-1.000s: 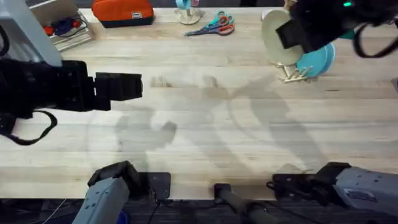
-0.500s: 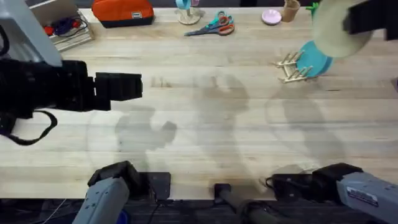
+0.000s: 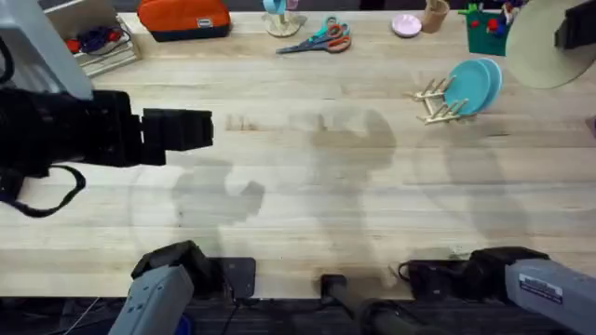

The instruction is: Pick up the plates from the table one by one and place each into a slot on the dish rack.

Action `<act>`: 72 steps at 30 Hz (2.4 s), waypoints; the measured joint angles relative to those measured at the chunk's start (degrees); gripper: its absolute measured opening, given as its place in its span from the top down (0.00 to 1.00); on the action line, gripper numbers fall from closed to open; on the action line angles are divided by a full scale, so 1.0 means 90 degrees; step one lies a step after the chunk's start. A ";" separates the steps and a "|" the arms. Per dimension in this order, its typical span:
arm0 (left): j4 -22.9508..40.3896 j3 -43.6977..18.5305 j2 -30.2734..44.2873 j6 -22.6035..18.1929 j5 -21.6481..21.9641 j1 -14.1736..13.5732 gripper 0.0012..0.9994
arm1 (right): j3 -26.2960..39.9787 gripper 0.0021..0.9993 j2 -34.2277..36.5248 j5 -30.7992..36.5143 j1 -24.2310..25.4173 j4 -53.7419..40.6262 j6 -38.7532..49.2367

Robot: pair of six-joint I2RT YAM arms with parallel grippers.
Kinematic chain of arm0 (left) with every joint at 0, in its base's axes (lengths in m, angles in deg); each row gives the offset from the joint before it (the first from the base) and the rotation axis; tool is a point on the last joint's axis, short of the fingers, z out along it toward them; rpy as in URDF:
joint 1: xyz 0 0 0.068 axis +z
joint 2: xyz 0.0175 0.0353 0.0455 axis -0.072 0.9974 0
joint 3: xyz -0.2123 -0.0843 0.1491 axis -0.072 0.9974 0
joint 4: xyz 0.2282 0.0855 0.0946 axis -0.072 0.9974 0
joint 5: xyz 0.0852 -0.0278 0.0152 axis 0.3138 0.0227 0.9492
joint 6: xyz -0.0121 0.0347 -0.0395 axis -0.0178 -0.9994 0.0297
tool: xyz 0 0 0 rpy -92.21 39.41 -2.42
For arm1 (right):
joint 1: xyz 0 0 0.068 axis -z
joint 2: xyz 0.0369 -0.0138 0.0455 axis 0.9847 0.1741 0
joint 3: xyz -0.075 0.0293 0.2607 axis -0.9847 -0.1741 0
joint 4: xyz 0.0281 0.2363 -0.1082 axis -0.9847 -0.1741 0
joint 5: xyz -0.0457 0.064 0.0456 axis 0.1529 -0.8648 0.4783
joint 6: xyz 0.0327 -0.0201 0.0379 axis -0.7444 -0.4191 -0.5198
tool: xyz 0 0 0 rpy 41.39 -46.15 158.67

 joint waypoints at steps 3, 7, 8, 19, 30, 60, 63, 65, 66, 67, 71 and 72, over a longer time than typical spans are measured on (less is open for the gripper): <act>0.0000 0.0000 0.0000 0.0002 0.0000 0.0000 0.01 | 0.0000 0.97 0.0188 -0.0002 0.0004 0.0000 0.0010; 0.0000 0.0000 0.0000 0.0001 0.0000 0.0000 0.01 | 0.0000 0.97 0.0528 -0.0005 0.0004 0.0000 0.0010; -0.0001 0.0000 0.0000 0.0001 0.0000 0.0000 0.01 | 0.0000 0.97 0.0614 -0.0002 0.0004 0.0000 0.0010; 0.0000 0.0000 0.0000 0.0000 0.0000 0.0000 0.01 | 0.0000 0.97 0.1440 -0.0005 0.0011 0.0074 0.0026; 0.0000 0.0000 0.0000 0.0002 0.0000 0.0000 0.00 | 0.0000 0.97 0.1968 -0.0019 0.0519 0.0380 0.0207; 0.0000 0.0000 0.0000 0.0000 0.0000 0.0000 0.01 | 0.0000 0.97 0.3188 -0.0022 0.0693 0.0993 0.0576; 0.0000 0.0000 0.0000 0.0001 0.0000 0.0000 0.01 | 0.0000 0.97 0.3211 -0.0024 0.0693 0.1000 0.0576; 0.0000 0.0000 0.0000 0.0000 0.0000 0.0000 0.01 | 0.0000 0.97 0.3211 -0.0024 0.0693 0.1004 0.0576; 0.0000 0.0000 0.0000 0.0000 0.0000 0.0000 0.01 | 0.0000 0.97 0.3211 -0.0024 0.0693 0.1008 0.0576; 0.0000 0.0000 0.0000 0.0000 0.0002 0.0000 0.01 | 0.0000 0.97 0.3211 -0.0024 0.0693 0.1015 0.0576; 0.0000 0.0000 0.0000 0.0002 0.0000 0.0000 0.01 | 0.0000 0.97 0.3211 -0.0024 0.0693 0.1027 0.0576; 0.0000 0.0000 0.0000 0.0000 0.0000 0.0000 0.01 | 0.0000 0.97 0.3211 -0.0024 0.0693 0.1027 0.0576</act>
